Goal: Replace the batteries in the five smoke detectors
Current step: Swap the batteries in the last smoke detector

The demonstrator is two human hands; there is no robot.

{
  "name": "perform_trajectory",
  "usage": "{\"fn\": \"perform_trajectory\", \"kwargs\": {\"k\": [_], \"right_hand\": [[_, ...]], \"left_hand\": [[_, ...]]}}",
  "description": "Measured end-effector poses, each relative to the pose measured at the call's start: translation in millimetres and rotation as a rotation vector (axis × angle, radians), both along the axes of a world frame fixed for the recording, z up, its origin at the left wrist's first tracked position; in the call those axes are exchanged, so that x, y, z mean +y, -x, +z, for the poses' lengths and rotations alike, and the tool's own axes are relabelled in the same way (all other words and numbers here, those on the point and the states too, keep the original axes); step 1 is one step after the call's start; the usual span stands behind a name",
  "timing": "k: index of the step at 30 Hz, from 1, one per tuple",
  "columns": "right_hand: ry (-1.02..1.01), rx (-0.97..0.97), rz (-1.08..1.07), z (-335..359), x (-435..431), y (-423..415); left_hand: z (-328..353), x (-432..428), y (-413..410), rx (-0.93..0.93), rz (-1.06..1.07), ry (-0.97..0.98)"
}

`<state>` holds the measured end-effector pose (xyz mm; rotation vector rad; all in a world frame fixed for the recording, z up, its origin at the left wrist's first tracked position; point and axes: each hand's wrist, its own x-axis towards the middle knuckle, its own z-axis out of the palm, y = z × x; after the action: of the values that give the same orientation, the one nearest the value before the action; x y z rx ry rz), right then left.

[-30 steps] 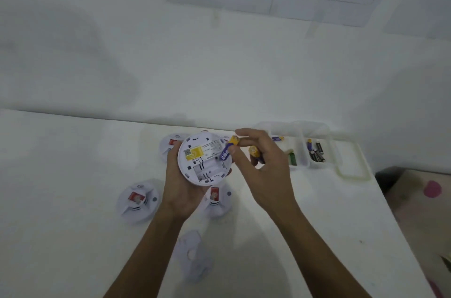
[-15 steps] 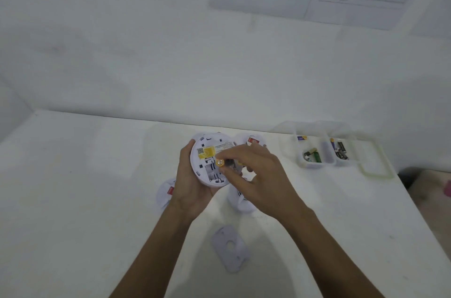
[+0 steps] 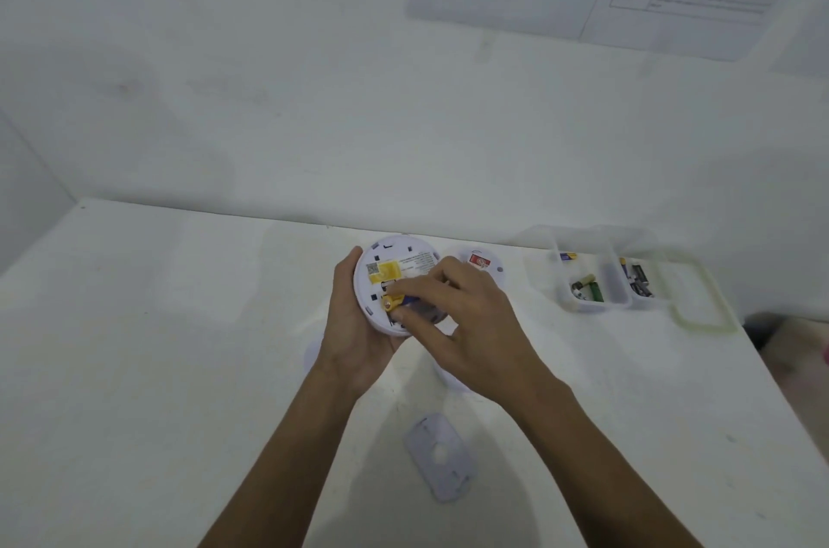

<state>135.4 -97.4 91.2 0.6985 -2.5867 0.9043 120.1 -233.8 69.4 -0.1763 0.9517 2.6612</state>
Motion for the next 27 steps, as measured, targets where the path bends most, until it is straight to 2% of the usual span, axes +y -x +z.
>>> {"fn": "perform_trajectory", "kwargs": {"k": [9, 17, 21, 27], "right_hand": [[0.029, 0.027, -0.092, 3, -15, -7], [0.113, -0.157, -0.129, 18, -19, -4], [0.161, -0.321, -0.131, 27, -17, 0], [0.143, -0.405, -0.115, 35, -15, -1]], "left_hand": [[0, -1, -1, 0.006, 0.049, 0.016], [5, 1, 0, 0.073, 0.091, 0.031], [8, -2, -1, 0.107, 0.081, 0.036], [6, -3, -4, 0.137, 0.096, 0.063]]}}
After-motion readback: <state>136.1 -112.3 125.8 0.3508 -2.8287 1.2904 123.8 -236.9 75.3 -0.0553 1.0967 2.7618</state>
